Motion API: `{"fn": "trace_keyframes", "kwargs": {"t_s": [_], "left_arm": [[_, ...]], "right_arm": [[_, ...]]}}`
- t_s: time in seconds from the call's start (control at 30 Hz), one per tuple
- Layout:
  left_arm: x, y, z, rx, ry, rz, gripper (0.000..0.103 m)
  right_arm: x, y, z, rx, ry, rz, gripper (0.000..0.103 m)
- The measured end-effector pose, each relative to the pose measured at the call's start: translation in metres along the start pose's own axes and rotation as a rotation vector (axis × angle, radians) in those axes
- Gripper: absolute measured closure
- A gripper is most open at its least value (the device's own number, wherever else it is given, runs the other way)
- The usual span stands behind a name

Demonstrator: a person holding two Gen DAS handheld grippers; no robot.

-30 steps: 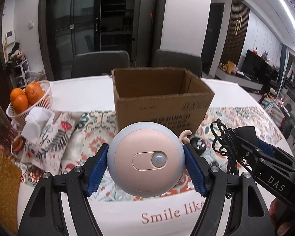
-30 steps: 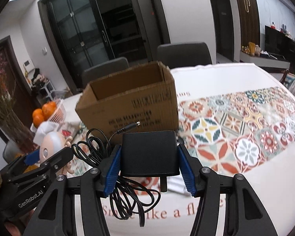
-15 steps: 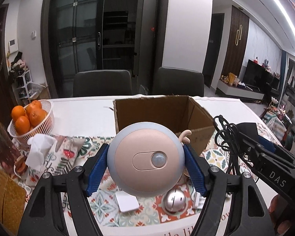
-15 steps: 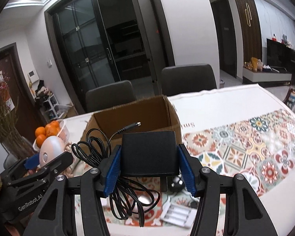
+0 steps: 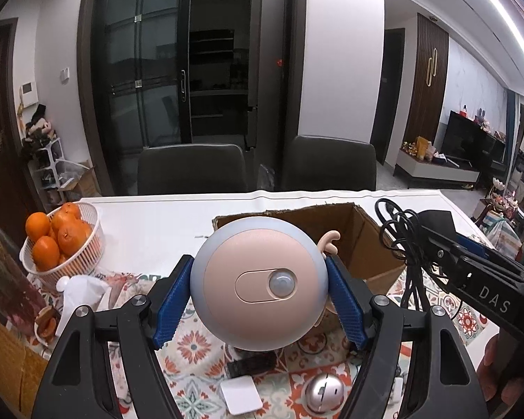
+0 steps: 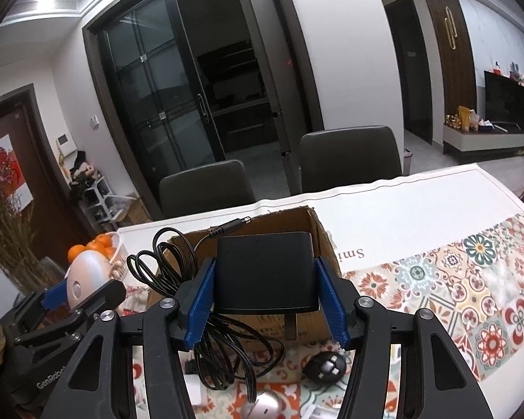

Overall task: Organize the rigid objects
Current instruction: 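Carry the pink lamp in the left tool while the right tool carries the adapter over the box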

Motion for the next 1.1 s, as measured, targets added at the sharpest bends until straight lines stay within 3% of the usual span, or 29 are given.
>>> {"fn": "trace_keyframes", "kwargs": {"t_s": [0.53, 1.1], "left_arm": [[0.004, -0.031, 0.069, -0.109, -0.005, 0.034, 0.029], [0.007, -0.023, 0.133, -0.276, 0.016, 0.088, 0.029]], "right_arm": [[-0.004, -0.033, 0.056, -0.078, 0.007, -0.051, 0.046], [0.007, -0.035, 0.125, -0.253, -0.029, -0.086, 0.046]]}}
Point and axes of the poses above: each gripper's, at about its wrist camera, not at the fingertips, and z roughly the way its jaws point, x to its right, y to its underside, the point moved 2 cm from there along z, roughly the way its jaws point, and after that the axes turned 1 degree about -z, right-handed, at the moved point
